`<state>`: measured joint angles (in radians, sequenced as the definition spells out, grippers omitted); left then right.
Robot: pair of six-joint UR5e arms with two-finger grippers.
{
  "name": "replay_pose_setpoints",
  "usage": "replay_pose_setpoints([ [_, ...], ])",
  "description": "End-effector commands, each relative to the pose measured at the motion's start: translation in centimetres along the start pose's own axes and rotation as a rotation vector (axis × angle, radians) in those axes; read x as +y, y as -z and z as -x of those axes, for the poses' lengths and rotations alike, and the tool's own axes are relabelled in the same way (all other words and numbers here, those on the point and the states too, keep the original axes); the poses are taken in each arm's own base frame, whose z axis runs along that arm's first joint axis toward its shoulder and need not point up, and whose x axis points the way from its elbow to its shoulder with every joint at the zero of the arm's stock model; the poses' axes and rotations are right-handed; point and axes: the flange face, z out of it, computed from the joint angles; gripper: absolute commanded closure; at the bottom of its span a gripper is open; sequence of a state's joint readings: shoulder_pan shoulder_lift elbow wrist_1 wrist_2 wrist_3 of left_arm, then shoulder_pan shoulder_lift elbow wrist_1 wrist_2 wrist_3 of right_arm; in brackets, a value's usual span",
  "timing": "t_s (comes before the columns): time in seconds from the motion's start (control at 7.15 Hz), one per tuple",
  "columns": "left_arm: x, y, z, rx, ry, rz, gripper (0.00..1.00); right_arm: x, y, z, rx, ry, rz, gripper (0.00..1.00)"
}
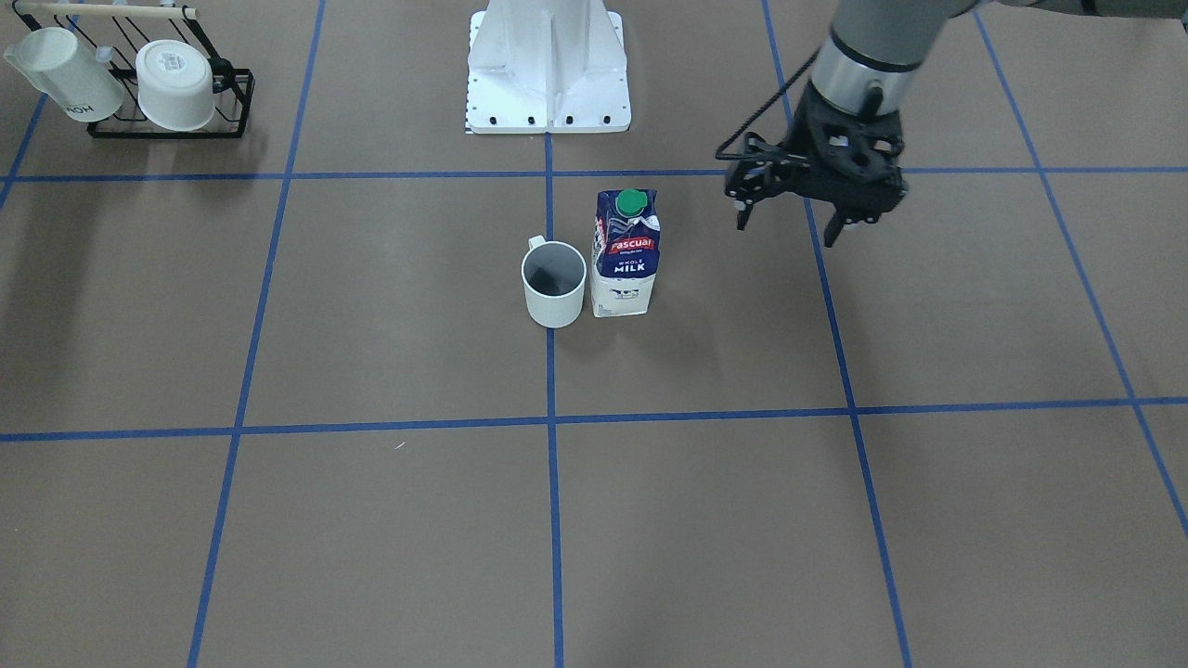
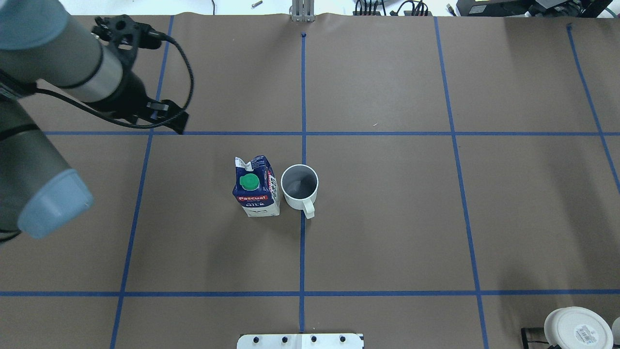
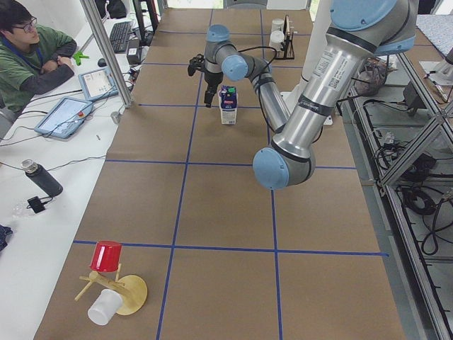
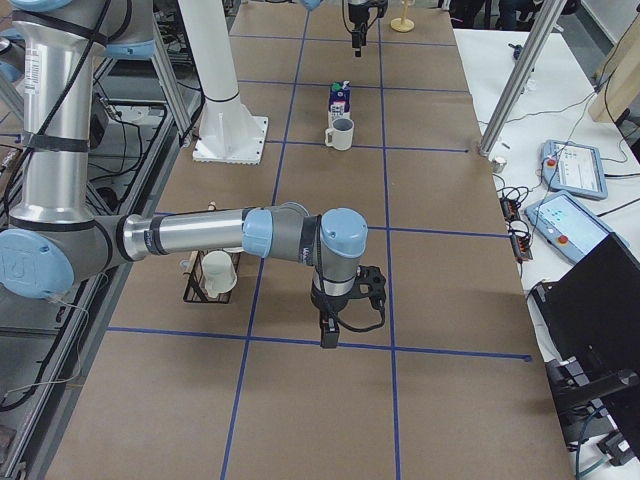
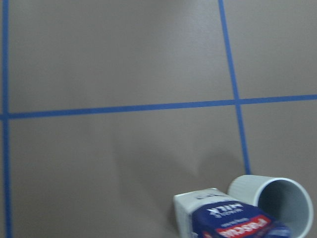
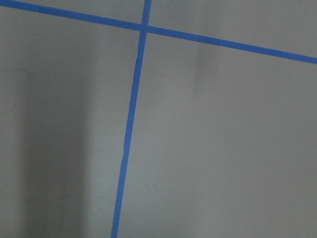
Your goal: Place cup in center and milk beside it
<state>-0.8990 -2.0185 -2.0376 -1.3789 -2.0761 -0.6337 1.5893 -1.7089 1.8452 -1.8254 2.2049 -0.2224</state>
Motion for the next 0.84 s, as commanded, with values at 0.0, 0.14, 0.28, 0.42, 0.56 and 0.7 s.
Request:
replay_pose_setpoints([
  [0.0, 0.6, 1.9, 17.9, -0.047, -0.179, 0.057, 0.02, 0.3, -1.5, -1.0, -0.009, -0.022, 0.029, 0.00],
  [0.14, 1.4, 3.0, 27.4, -0.036, -0.235, 0.080, 0.02, 0.3, -1.9, -1.3, -0.014, -0.029, 0.037, 0.00],
  [0.28, 2.0, 4.8, 36.1, -0.009, -0.260, 0.076, 0.02, 0.3, -1.8, -1.3, -0.012, -0.026, 0.034, 0.00],
  [0.42, 4.4, 4.0, 42.6, -0.004, -0.251, 0.101, 0.02, 0.2, -1.5, -1.0, -0.013, -0.023, 0.027, 0.00],
  [0.56, 8.1, 2.1, 46.2, 0.002, -0.188, 0.150, 0.02, 0.1, -1.2, -0.9, -0.012, -0.021, 0.021, 0.00],
  [0.7, 12.2, 3.3, 51.5, -0.017, -0.076, 0.124, 0.02, 0.1, -1.0, -0.7, -0.011, -0.017, 0.017, 0.00],
])
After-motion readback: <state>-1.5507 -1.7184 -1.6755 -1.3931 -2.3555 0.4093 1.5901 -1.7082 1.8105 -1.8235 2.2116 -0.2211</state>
